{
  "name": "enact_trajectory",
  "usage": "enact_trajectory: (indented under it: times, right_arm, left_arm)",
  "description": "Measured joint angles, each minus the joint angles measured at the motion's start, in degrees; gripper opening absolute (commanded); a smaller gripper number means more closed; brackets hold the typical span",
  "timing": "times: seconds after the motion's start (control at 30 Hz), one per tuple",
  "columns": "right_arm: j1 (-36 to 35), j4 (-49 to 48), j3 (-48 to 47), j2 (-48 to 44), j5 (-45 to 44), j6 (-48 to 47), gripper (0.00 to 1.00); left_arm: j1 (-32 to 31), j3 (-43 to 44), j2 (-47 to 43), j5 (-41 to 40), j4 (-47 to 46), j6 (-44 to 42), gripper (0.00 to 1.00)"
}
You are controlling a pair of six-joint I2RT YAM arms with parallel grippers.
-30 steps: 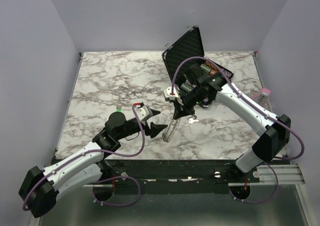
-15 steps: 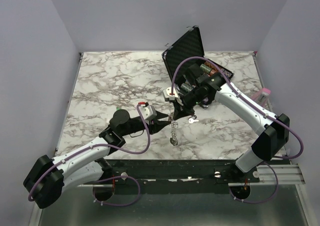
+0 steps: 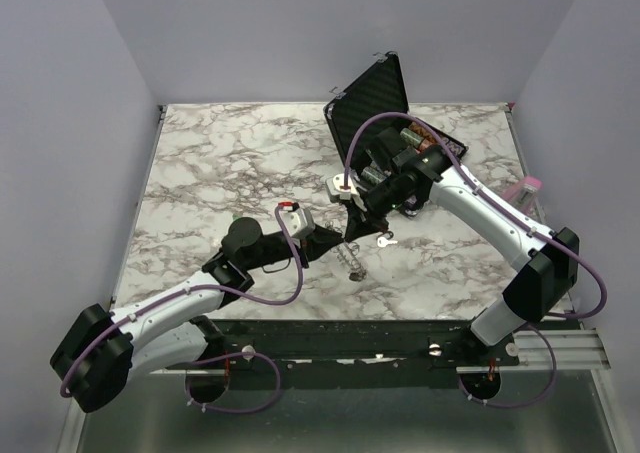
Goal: Put the keys on the keyring
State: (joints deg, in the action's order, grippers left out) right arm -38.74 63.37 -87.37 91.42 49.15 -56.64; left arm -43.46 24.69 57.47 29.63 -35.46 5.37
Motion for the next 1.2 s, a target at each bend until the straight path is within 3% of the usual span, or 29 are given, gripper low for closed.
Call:
enact_trajectory:
  times: [0.07,0.27,0.37,0.47,0.87,1.2]
  right_arm:
    - [0.02,-0.02,0.00,0.04,0.15,0.00,0.01]
    - [0.00,0.20,0.00,0.20,0.33,0.00,0.04]
    - [0.02,0.33,0.00,0.22,0.68,0.07,0.31]
    - [0.00,0.85,0.00,0.20,2.34,0.09,0.41]
    - [0.33,2.56,1.40,-1.22,9.49,-4.26,0.42]
    - [0.39,10.27,4.83,-1.27,19.06,-20.37,0.43]
  left_arm:
    - [0.00,0.00,0.09,0.48,-0.22,0.33,0.00]
    - [0.00,0.00,0.17,0.98,-0.07,0.92,0.00]
    - [0.00,-0.02,-0.02,0.76,0.02,1.64,0.00]
    - [0.00,-1.29,-1.44,0.09,-0.55,2.16,0.00]
    - [0.33,-8.35,-12.70,0.35,-0.61,0.42,0.00]
    - [0.37,-9.01,-18.05,5.84,2.84,-3.61,0.00]
